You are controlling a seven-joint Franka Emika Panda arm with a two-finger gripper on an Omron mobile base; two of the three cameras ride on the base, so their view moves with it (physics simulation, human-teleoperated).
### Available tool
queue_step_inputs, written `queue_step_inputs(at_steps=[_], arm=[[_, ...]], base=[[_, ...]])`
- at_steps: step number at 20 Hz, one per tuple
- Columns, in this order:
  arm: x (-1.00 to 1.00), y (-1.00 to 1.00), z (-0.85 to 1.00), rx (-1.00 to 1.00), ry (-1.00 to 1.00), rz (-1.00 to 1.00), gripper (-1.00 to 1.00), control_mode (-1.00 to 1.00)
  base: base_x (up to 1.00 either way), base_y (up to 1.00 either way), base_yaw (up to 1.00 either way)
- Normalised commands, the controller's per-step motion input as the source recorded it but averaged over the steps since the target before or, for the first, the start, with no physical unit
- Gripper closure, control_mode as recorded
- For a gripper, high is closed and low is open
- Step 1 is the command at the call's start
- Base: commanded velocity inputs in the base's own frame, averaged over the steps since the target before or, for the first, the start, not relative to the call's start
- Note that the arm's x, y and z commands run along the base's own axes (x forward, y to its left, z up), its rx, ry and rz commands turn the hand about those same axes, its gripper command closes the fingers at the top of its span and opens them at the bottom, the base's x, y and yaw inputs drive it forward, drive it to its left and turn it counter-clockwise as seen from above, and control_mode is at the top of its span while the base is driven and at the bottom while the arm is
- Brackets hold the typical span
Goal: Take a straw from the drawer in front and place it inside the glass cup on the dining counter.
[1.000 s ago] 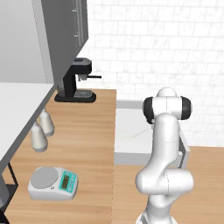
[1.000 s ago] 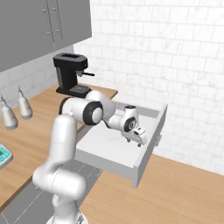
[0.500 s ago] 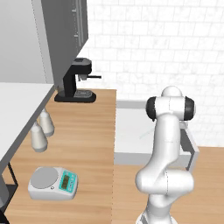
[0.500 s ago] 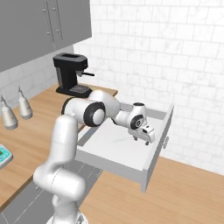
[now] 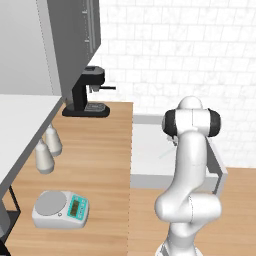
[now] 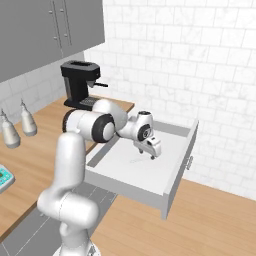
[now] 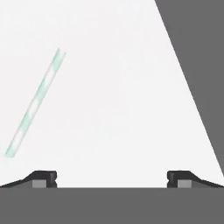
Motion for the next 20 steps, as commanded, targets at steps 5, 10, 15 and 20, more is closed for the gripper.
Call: queue_step_inputs(at_steps=[5, 10, 15, 20], arm=[[0.50, 0.14, -0.21, 0.09, 0.00, -0.13, -1.00, -1.00], [0.31, 0.00, -0.40, 0.12, 0.00, -0.17, -1.00, -1.00], [0.28, 0.11, -0.26, 0.01, 0.00, -0.17, -1.00, -1.00], [0.39, 0.10, -0.19, 0.00, 0.00, -0.15, -1.00, -1.00]], base=[[0.00, 0.00, 0.00], [0.00, 0.00, 0.00], [0.00, 0.00, 0.00], [0.00, 0.00, 0.00]])
